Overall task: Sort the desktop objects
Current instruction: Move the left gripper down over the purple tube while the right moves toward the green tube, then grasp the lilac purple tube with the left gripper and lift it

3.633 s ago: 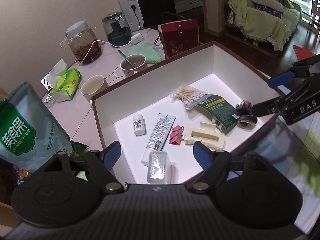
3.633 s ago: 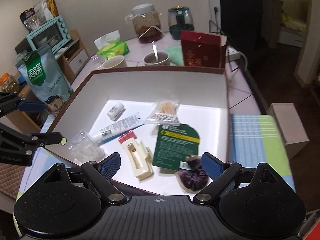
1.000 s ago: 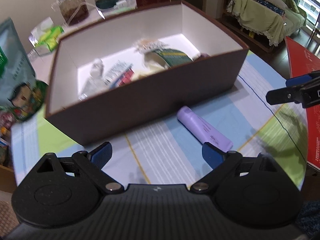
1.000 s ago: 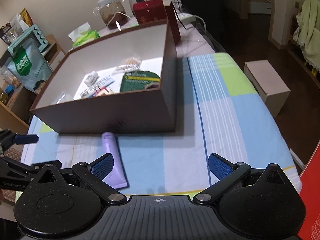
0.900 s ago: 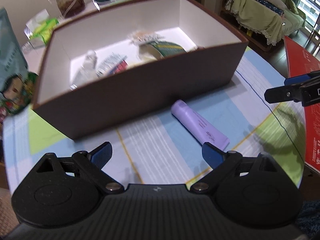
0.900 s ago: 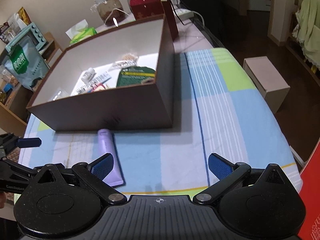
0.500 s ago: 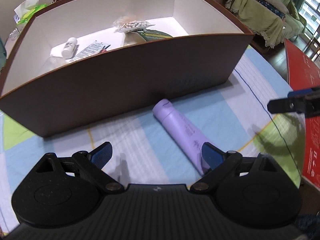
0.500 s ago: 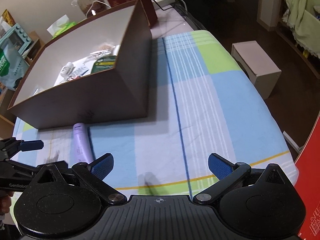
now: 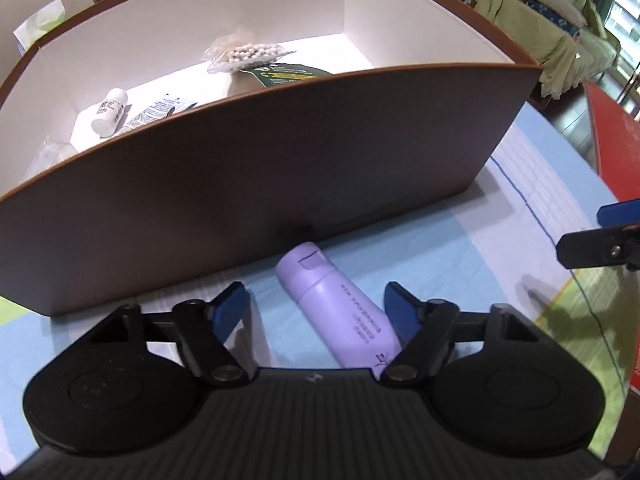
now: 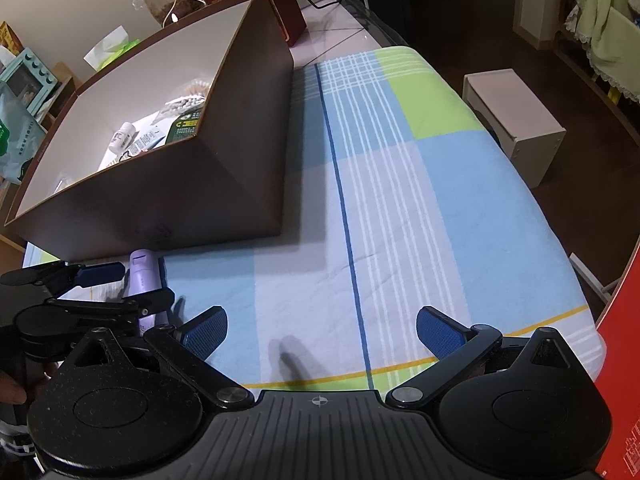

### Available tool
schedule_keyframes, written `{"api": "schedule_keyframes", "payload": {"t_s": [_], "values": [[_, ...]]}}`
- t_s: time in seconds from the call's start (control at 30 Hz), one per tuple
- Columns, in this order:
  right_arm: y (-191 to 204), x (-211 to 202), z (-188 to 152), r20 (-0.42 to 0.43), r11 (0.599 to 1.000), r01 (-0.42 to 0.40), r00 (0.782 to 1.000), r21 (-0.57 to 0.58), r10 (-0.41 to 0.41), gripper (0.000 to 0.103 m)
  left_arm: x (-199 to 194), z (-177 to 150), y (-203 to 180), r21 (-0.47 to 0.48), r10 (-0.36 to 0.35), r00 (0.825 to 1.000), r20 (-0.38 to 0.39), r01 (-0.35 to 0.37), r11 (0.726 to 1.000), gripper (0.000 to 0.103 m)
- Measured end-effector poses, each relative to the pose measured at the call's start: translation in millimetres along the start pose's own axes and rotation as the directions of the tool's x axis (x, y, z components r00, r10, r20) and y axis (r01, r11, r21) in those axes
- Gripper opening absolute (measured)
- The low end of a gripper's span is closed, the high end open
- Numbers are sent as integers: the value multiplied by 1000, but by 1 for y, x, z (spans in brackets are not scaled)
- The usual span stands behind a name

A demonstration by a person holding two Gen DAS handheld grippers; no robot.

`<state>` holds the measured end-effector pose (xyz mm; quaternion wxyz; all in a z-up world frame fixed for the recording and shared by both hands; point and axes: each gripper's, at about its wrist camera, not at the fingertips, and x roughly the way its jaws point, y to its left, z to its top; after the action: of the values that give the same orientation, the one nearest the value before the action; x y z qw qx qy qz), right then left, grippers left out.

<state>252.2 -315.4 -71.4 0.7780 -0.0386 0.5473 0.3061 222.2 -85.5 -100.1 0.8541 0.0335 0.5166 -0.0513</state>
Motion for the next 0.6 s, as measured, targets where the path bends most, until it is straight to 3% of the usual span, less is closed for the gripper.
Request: {"api": "schedule_keyframes", "payload": {"t_s": [0.13,0.2,0.43,0.6], "values": [[5,2,-1,-6,1000,-10,1000,-10,10,103,-2,-4,16,-32,-14,1000,-13,13,999,40],[10,3,-3,-7,1000,-19,1000,-22,19,103,-4,-11,25,-44,7,1000,-22,-8,999,34],[29,0,-8,-2,996,-48,999,-69,48,103,-19,-36,57,-108,62,998,-25,-65,992,38],[47,-8,-8,22,992,-66,997,-111,68,103,-17,-36,60,-108,76,997,-20,-78,991,54]]}}
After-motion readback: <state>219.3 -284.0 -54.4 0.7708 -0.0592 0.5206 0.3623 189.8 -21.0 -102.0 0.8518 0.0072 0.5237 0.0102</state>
